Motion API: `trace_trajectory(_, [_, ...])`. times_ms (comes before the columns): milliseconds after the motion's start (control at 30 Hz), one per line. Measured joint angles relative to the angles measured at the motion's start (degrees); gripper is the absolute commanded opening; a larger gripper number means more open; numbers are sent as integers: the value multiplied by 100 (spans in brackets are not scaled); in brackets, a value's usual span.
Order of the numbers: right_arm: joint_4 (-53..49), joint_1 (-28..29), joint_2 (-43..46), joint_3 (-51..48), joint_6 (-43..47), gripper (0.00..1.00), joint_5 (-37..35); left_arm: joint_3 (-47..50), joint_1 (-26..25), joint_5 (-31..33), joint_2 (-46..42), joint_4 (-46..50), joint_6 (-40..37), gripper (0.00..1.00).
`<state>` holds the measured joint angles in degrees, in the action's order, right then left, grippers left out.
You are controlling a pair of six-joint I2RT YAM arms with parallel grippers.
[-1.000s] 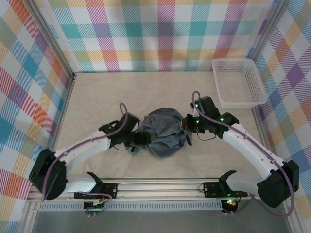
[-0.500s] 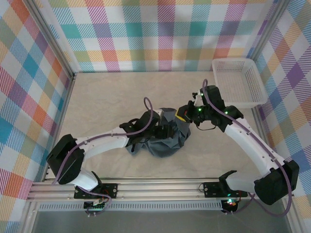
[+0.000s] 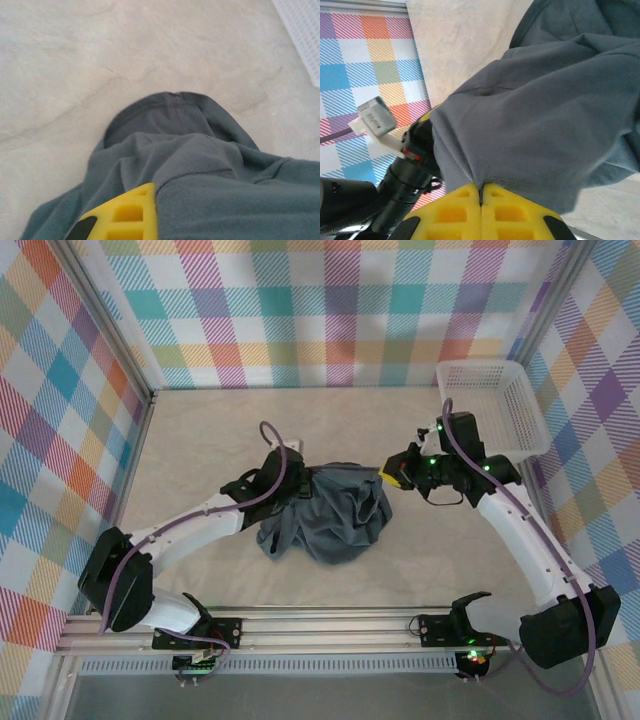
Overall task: Fold the inside-out t-shirt
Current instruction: Flatten out the T-shirt at the center of the table.
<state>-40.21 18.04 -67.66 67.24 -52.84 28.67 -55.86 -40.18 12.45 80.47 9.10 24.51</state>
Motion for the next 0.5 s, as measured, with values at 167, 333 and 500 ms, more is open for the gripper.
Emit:
trace_trajectory(167, [-155, -232, 0, 85, 238, 0, 168, 55, 249, -227, -188, 26, -61, 0])
trace_trajectory(333, [-243, -260, -2, 96, 420, 0, 256, 55, 367, -656, -221, 37, -232, 25])
trace_trajectory(500, [-358, -352, -46, 96, 713, 0, 216, 247, 529, -1139, -341, -92, -291, 81])
